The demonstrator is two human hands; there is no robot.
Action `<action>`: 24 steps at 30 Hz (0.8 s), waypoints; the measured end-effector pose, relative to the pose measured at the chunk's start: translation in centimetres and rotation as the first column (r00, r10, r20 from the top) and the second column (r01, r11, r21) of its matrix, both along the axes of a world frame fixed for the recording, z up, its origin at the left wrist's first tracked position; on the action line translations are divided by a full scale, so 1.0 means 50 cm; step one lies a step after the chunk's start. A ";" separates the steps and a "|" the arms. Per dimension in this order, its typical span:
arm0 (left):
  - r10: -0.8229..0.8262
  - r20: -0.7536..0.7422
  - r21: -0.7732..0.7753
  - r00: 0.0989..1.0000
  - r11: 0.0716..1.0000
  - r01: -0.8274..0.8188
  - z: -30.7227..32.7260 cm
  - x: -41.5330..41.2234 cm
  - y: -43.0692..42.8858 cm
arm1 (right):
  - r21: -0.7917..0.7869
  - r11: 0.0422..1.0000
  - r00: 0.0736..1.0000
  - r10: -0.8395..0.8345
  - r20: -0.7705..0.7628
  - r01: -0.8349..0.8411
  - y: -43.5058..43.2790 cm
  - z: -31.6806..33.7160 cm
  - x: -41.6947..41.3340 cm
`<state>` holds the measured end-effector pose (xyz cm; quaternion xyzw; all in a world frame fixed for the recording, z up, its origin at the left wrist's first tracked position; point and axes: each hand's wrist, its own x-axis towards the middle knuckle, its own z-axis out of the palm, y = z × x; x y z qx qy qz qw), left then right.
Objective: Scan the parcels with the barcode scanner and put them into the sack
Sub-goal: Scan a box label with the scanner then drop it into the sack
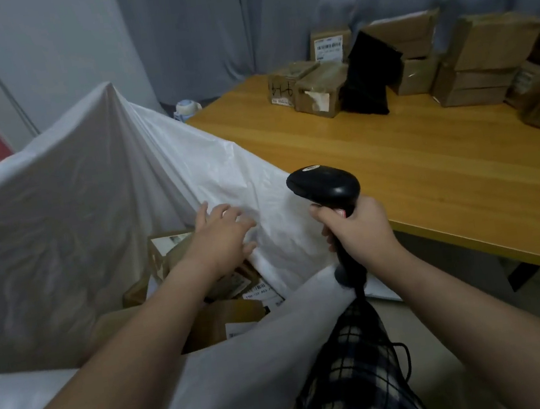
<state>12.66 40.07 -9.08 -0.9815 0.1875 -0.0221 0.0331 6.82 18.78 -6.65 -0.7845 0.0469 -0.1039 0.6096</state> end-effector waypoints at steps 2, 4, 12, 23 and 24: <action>-0.053 0.073 -0.054 0.996 0.997 0.057 0.031 -0.001 -0.043 | 0.011 0.999 0.999 -0.039 0.005 0.039 -0.025 0.007 0.001; -0.108 0.130 -0.087 0.986 0.989 0.120 0.060 -0.003 -0.090 | 0.022 0.996 0.996 -0.085 0.010 0.084 -0.058 0.021 -0.002; -0.338 0.237 -0.145 0.911 0.915 0.377 0.133 -0.018 -0.338 | 0.256 0.908 0.942 -0.335 -0.032 0.331 -0.270 0.091 -0.068; -0.467 0.122 -0.325 0.876 0.815 0.480 0.145 0.018 -0.683 | 0.407 0.700 0.792 -0.601 -0.108 0.586 -0.556 0.116 -0.160; -0.470 0.098 -0.361 0.877 0.804 0.472 0.148 0.026 -0.714 | 0.409 0.689 0.780 -0.617 -0.102 0.598 -0.580 0.122 -0.159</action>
